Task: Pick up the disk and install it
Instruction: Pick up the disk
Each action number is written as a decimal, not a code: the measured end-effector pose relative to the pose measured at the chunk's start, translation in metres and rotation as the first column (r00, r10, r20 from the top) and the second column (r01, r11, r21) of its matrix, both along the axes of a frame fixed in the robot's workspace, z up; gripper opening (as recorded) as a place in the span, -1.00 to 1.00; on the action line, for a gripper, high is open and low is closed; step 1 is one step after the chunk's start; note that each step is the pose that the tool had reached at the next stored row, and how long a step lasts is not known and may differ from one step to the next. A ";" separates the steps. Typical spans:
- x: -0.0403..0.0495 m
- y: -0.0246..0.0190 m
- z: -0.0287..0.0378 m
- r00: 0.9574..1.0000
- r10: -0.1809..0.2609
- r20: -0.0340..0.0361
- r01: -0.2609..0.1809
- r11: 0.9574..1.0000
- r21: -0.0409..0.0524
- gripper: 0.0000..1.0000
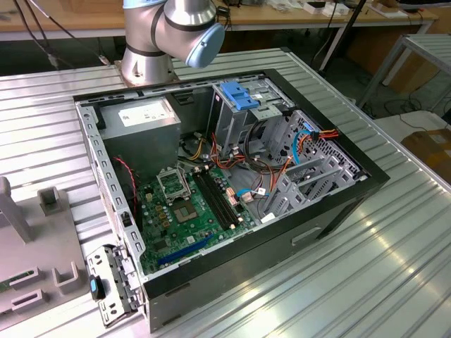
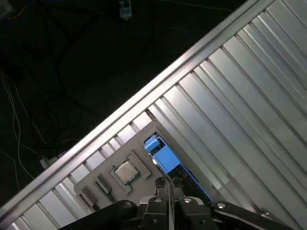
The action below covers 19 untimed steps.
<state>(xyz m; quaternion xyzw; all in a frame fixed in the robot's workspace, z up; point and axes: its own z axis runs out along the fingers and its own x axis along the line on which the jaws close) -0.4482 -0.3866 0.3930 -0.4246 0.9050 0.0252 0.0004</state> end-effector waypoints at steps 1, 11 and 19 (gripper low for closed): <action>0.0000 0.0000 -0.0001 1.000 0.021 0.000 -0.021 1.000 0.000 -0.65; 0.0000 0.0000 -0.0099 0.909 0.417 0.000 -0.417 0.909 0.000 -0.09; -0.0011 0.0018 -0.0266 0.841 0.541 0.007 -0.540 0.841 -0.005 0.06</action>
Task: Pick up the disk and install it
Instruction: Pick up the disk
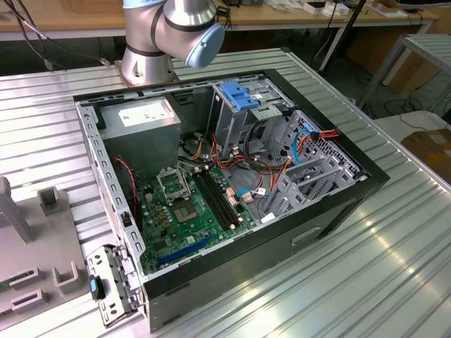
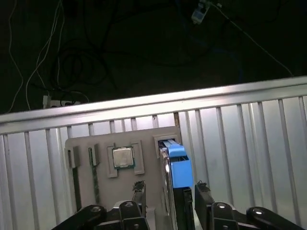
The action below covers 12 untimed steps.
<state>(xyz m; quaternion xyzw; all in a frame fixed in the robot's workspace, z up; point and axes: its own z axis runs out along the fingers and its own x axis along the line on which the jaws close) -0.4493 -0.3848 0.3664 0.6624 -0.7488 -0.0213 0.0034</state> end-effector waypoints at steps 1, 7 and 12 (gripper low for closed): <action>-0.0018 0.0006 -0.0022 1.000 0.004 0.005 -0.004 1.000 0.000 0.06; -0.0122 0.0093 -0.0094 0.999 0.006 0.050 -0.006 1.000 -0.008 0.06; -0.0143 0.0093 -0.0188 0.997 0.063 0.054 -0.063 0.998 -0.008 0.06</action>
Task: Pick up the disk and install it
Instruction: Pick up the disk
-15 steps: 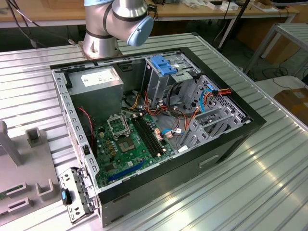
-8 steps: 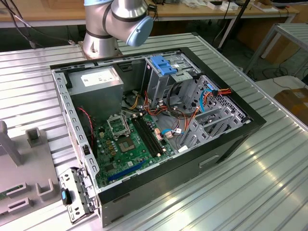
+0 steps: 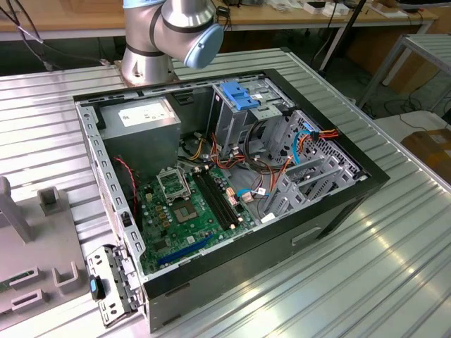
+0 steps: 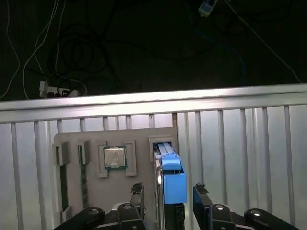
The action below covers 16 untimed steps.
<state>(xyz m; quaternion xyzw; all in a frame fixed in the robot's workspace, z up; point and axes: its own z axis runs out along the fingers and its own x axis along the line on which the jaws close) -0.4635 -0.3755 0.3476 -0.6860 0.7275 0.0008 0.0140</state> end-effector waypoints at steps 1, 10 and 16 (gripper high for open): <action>0.0000 0.0000 -0.0020 1.000 0.001 0.001 -0.001 1.000 0.000 0.06; -0.0012 0.0002 -0.0326 1.000 -0.013 0.001 0.013 1.000 0.004 0.06; -0.0012 0.0035 -0.0392 0.999 -0.037 -0.001 0.037 0.999 0.004 0.06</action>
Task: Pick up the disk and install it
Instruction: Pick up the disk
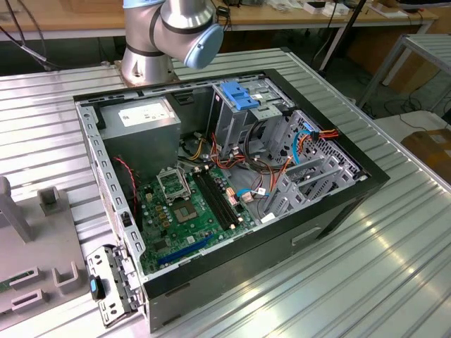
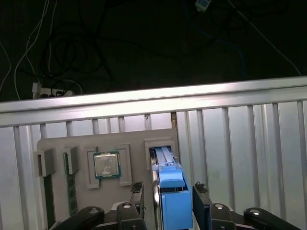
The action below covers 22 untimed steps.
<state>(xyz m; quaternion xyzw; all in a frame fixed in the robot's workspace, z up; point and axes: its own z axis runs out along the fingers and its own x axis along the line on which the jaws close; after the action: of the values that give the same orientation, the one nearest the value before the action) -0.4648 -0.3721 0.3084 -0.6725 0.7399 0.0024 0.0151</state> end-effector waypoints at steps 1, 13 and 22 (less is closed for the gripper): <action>0.0000 0.0007 -0.0006 1.000 -0.002 0.000 0.002 1.000 0.000 0.06; -0.0005 0.0002 -0.0068 1.000 -0.003 0.000 0.003 1.000 0.000 0.06; -0.0005 0.0002 -0.0088 1.000 -0.003 0.000 0.003 1.000 0.000 -0.11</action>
<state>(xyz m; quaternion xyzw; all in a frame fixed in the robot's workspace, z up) -0.4653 -0.3719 0.2997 -0.6713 0.7410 0.0024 0.0151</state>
